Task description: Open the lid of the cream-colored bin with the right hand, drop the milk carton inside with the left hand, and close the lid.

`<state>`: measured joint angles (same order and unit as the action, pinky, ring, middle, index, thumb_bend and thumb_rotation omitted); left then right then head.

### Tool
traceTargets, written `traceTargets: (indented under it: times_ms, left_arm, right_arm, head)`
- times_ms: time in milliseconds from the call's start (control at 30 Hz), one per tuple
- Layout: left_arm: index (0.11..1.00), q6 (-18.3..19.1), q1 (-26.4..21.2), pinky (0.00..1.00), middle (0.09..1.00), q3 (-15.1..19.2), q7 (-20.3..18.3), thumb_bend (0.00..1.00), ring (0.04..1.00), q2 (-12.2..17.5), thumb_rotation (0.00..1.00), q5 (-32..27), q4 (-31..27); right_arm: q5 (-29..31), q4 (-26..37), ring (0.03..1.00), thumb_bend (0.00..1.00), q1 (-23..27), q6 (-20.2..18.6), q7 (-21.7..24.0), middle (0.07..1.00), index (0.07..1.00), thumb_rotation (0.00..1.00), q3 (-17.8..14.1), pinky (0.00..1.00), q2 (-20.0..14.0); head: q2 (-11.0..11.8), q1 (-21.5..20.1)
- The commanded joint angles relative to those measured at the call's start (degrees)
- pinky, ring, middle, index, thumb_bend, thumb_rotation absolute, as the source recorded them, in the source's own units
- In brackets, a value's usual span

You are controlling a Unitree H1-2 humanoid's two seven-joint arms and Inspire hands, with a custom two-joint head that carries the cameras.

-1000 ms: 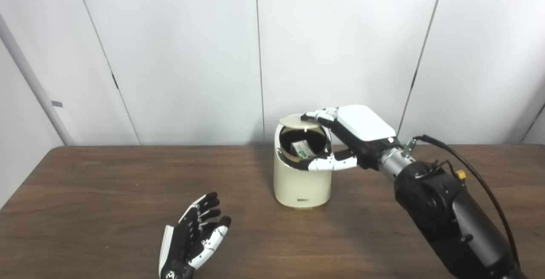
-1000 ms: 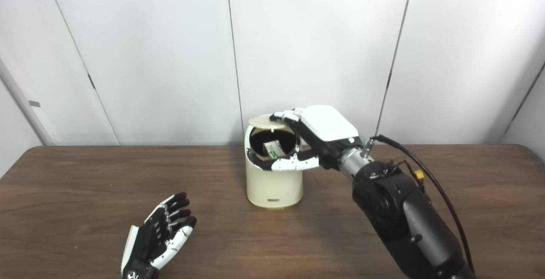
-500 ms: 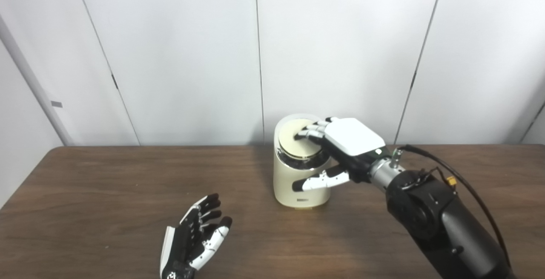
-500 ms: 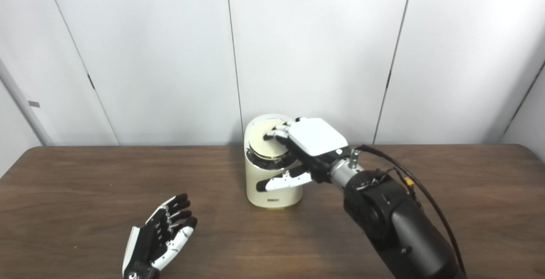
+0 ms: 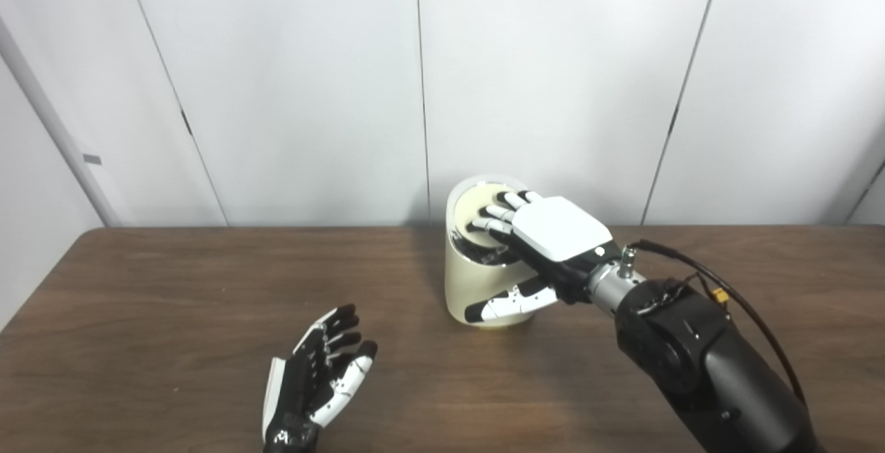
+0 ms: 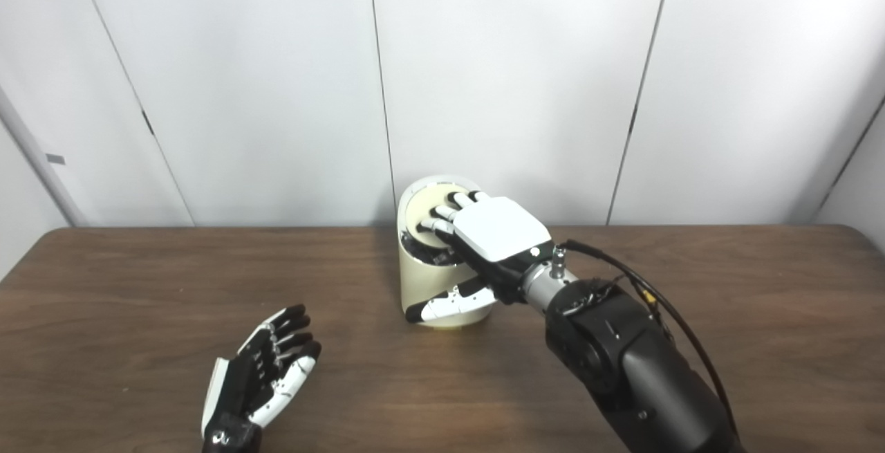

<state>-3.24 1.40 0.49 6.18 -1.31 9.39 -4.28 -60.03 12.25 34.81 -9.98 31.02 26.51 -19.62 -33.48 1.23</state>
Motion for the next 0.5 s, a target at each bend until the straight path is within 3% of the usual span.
traceTargets:
  times_ms: [0, 467]
  left_arm:
    - [0.835, -0.2, 1.4, 0.68, 0.807, -0.4, 0.2, 0.56, 0.759, -0.8, 0.40, -0.3, -0.1]
    - [0.831, -0.4, 1.5, 0.65, 0.799, -0.5, 0.2, 0.56, 0.747, -0.7, 0.40, 0.0, -0.5]
  right_arm:
    - [-0.3, 1.1, 1.000, 0.63, 0.2, 1.1, 1.0, 0.957, 0.847, 0.90, -0.2, 1.00, -0.3]
    - [-1.7, 1.6, 1.000, 0.67, -1.1, 0.7, 3.2, 0.994, 0.837, 0.94, -1.2, 1.00, -1.1]
  head:
    - [-0.1, 0.0]
    - [-0.9, 0.0]
